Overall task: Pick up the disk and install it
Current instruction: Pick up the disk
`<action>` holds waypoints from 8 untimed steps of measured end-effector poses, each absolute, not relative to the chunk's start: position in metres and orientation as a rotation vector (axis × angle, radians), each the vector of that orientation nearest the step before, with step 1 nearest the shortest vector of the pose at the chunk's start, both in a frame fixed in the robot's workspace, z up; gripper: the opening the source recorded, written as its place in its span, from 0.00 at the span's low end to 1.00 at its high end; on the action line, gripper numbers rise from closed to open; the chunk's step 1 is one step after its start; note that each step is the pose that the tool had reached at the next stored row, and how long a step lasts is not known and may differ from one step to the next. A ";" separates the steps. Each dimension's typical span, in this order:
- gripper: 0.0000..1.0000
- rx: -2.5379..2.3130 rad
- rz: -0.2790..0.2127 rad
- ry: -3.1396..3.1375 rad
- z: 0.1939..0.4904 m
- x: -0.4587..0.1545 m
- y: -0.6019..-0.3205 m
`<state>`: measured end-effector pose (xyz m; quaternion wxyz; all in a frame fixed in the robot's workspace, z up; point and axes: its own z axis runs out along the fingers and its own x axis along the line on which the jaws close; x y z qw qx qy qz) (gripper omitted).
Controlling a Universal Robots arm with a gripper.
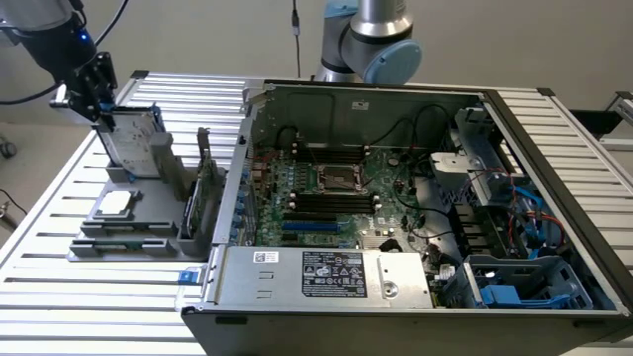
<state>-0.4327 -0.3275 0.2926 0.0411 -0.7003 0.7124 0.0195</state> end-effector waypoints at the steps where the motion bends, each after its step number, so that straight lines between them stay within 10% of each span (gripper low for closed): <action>1: 0.41 -2.144 0.061 2.183 0.293 -0.433 -0.326; 8: 0.41 -2.147 0.072 2.192 0.295 -0.432 -0.321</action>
